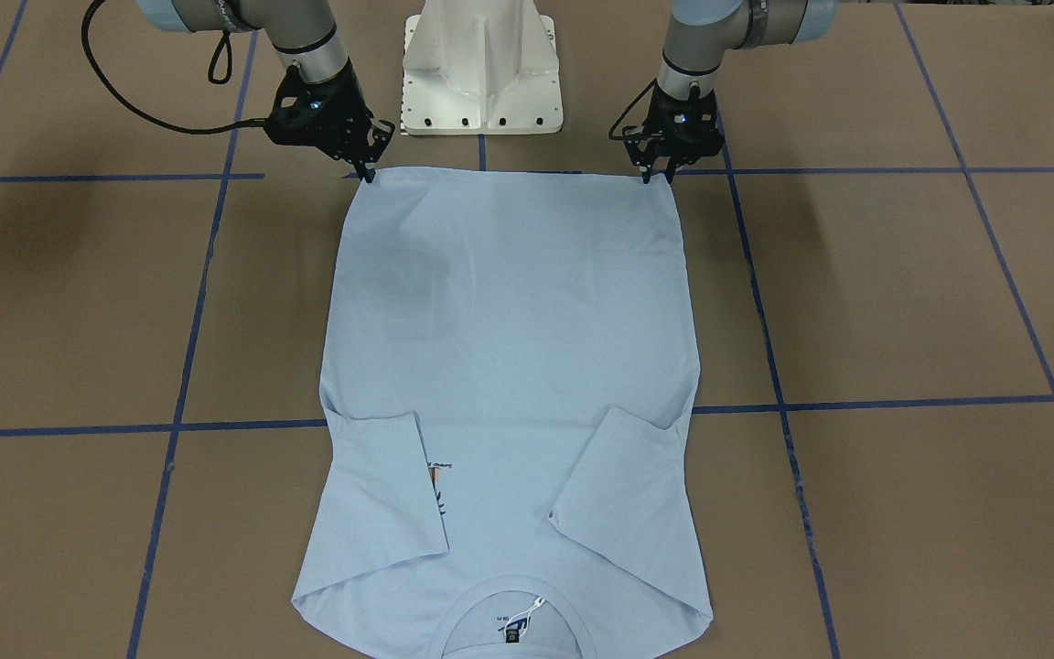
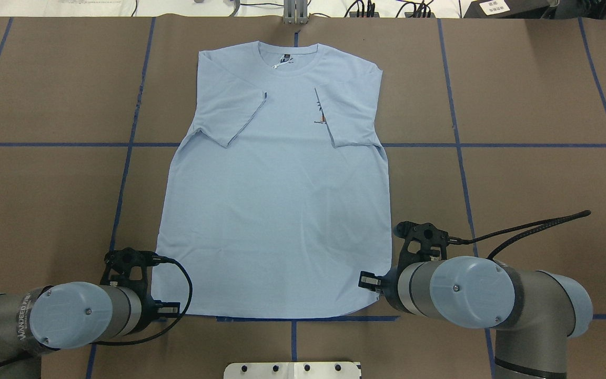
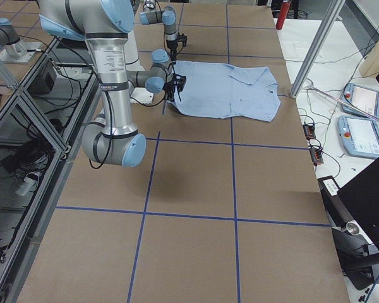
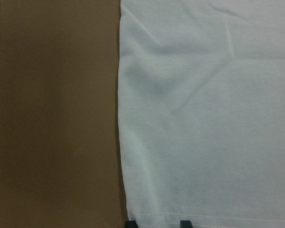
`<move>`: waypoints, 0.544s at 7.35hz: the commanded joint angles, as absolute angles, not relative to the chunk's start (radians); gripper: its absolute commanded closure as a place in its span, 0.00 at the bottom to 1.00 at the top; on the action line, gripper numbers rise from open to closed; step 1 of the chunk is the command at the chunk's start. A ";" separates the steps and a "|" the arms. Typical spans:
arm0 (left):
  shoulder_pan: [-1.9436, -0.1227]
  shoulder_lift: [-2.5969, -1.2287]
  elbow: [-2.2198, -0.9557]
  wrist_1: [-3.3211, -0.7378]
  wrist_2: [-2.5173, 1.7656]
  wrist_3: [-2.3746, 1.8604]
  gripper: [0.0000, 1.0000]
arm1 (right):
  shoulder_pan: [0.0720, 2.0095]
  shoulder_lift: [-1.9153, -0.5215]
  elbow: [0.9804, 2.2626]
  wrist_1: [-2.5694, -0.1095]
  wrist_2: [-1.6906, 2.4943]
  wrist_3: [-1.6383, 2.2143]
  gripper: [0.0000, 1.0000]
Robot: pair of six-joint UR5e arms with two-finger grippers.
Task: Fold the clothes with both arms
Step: 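Grasp both hem corners nearest the robot with the left and right grippers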
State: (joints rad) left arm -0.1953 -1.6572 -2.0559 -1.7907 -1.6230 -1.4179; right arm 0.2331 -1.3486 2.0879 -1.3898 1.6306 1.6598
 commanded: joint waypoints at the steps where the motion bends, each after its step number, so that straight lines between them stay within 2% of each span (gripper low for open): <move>1: -0.195 -1.658 -2.056 -1.790 -1.623 -1.419 0.80 | 0.235 -1.348 2.088 -1.390 1.631 1.660 1.00; 2: -0.195 -1.661 -2.059 -1.792 -1.621 -1.420 1.00 | 0.236 -1.348 2.088 -1.390 1.631 1.660 1.00; 4: -0.196 -1.687 -2.075 -1.792 -1.623 -1.427 1.00 | 0.245 -1.347 2.094 -1.388 1.635 1.658 1.00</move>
